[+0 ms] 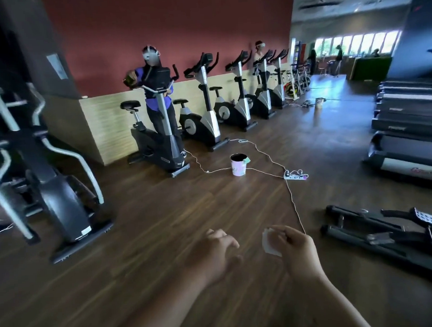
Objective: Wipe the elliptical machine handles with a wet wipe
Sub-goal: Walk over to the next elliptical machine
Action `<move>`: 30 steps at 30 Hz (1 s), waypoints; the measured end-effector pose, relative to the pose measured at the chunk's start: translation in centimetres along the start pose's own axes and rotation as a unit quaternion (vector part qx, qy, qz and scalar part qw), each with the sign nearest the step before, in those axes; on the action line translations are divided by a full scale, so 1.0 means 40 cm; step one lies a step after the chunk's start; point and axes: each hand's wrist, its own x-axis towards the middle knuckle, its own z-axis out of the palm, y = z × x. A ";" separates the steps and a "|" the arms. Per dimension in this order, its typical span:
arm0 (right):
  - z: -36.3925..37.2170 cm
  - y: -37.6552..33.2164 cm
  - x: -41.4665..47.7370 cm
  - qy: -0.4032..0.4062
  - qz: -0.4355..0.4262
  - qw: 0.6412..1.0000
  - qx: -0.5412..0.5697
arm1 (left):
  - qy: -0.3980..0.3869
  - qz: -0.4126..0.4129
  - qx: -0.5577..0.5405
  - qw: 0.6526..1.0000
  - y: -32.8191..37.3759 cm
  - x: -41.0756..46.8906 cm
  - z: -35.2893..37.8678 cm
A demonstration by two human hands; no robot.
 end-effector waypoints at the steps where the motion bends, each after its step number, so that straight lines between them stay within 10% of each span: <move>1: 0.030 0.003 0.037 0.007 0.004 1.000 0.003 | -0.001 0.000 -0.004 1.000 -0.030 0.042 -0.011; 14: 0.136 0.126 0.655 0.098 0.022 0.995 0.016 | -0.029 0.118 0.020 0.992 -0.230 0.739 -0.038; 30: -0.187 0.216 1.276 0.343 0.048 0.937 -0.048 | -0.137 0.336 0.031 0.931 0.057 1.661 0.128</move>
